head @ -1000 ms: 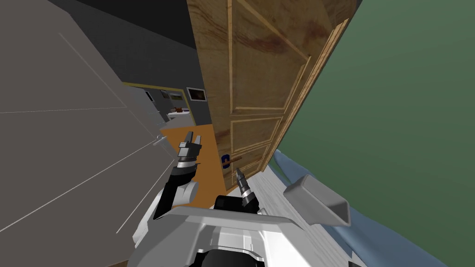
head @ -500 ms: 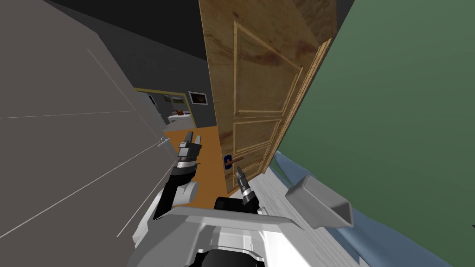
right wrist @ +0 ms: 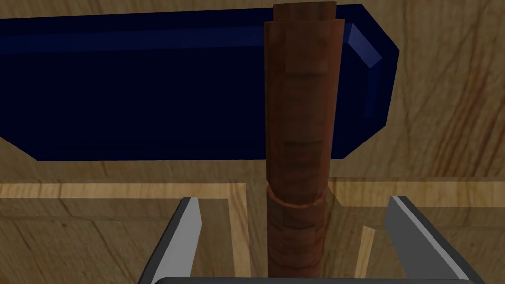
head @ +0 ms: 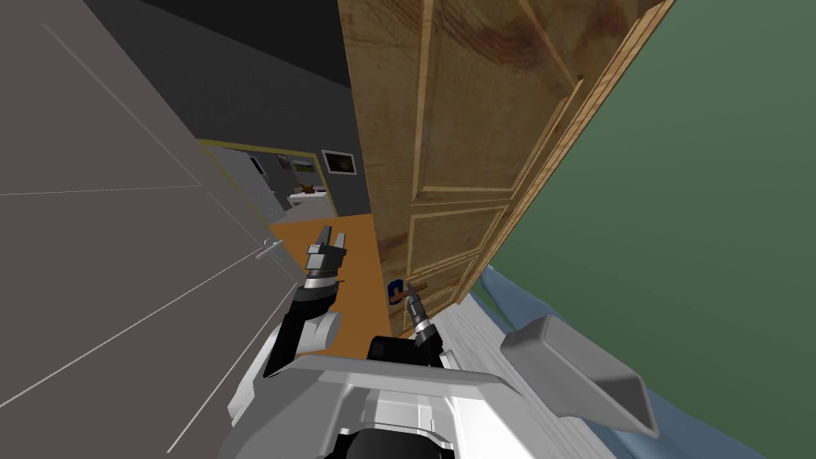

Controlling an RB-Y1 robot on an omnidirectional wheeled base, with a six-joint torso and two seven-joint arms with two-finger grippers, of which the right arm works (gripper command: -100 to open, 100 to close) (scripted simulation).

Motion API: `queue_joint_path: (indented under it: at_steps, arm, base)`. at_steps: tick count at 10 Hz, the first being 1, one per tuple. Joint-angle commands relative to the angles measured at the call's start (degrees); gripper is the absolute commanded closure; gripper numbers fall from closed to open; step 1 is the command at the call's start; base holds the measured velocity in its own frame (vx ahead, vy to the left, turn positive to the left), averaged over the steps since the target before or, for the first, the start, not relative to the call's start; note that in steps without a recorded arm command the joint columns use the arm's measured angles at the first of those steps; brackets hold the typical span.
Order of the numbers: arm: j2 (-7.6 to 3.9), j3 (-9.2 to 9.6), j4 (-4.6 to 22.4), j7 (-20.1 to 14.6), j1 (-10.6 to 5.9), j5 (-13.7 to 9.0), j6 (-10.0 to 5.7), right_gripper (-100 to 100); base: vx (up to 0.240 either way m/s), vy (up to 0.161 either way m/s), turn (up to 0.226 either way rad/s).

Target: Push the door open

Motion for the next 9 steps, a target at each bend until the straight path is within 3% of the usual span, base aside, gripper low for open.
queue_joint_path:
  at_steps: [1, 6, 9]
  arm:
    - [-0.06, 0.01, -0.03, -0.02, 0.08, 0.01, -0.07, 100]
    - [-0.06, 0.01, -0.03, -0.02, 0.08, 0.01, -0.07, 100]
    - [-0.62, -1.98, 0.74, 0.52, -0.88, -0.91, 0.46, 100]
  base:
    - [-0.008, -0.005, -0.010]
    - [-0.014, -0.008, 0.000]
    - [0.099, 0.109, -0.070]
